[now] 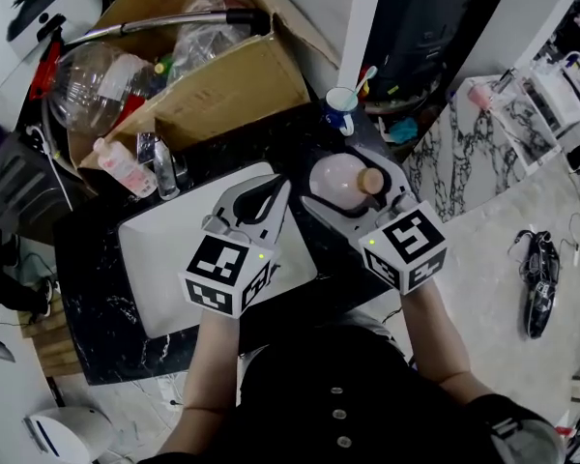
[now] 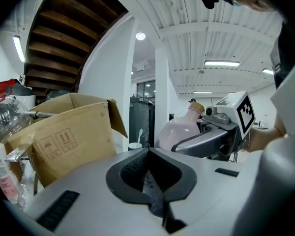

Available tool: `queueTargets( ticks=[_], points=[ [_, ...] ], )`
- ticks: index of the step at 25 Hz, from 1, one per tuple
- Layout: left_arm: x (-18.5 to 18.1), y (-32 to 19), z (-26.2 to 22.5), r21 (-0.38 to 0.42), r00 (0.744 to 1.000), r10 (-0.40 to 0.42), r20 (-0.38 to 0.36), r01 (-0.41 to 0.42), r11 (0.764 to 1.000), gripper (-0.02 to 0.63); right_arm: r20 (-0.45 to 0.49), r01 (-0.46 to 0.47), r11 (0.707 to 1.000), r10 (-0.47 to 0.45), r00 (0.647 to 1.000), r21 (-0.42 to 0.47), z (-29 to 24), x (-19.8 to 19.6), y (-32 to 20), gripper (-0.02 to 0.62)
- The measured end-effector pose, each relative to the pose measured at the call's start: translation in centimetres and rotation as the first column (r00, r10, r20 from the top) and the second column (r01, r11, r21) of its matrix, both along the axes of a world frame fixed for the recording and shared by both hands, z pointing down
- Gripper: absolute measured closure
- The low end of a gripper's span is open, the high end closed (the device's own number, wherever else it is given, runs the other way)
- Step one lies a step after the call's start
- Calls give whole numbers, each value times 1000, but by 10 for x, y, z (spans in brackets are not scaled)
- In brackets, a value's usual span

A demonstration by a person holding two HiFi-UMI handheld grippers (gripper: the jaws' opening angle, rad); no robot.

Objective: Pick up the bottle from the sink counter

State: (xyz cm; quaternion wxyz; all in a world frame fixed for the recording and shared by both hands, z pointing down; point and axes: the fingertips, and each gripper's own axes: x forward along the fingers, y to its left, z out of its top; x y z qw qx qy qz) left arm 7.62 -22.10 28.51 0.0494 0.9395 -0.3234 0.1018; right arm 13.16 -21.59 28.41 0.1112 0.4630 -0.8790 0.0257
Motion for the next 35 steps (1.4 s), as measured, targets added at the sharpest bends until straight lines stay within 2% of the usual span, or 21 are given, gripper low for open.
queueTargets(
  ticks=[13,20,28,35],
  points=[
    [3,14,-9,10,999,29,-28,-28,1000,589,109,-10,998,2,994,65,-19,6,22,190],
    [5,21,5,-41,998,46,-38,-48,998,589,180,7,999,-14,983,40,-22,0,35,190],
    [1,26,8,-54,998,40,-57,-43,998,589,212,6,997,-21,977,74,-34,-3,47,190],
    [0,31,9,-67,997,44,-70,-48,997,589,233,22,998,-36,972,59,-30,-8,54,190]
  ],
)
